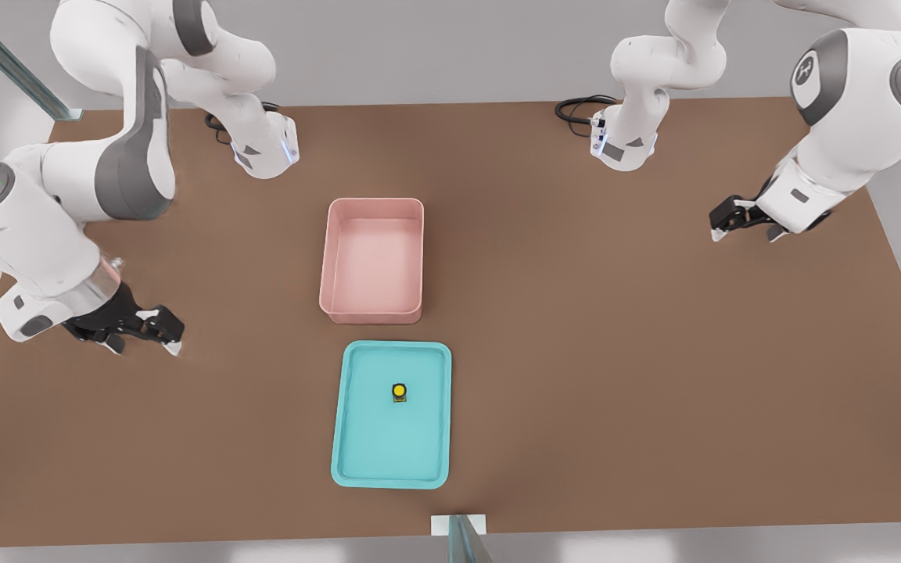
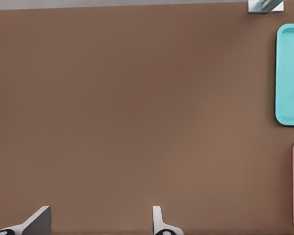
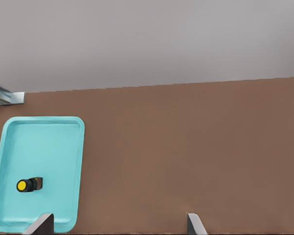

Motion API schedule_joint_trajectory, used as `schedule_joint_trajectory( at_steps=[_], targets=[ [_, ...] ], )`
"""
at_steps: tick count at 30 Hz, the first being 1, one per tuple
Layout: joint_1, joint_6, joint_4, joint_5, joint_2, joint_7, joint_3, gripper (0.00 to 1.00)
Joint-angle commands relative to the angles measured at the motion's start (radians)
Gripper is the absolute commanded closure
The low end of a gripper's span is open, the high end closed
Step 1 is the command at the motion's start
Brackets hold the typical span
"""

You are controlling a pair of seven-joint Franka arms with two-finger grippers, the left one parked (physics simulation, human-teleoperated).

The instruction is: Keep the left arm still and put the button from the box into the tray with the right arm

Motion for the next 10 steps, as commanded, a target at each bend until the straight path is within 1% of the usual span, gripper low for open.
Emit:
schedule_joint_trajectory(
  at_steps=[1, 6, 7, 9, 10],
  targets=[
    [-0.01, -0.188, -0.007, -0.069, -0.01, -0.383, 0.008, 0.0],
    [-0.008, -0.194, 0.004, -0.071, -0.001, -0.379, 0.007, 0.0],
    [-0.008, -0.244, 0.041, -0.067, 0.008, -0.383, 0.001, 0.0],
    [-0.01, -0.247, 0.044, -0.058, -0.021, -0.383, -0.009, 0.0],
    [-0.01, -0.306, 0.041, -0.057, -0.024, -0.376, -0.009, 0.0]
  ],
)
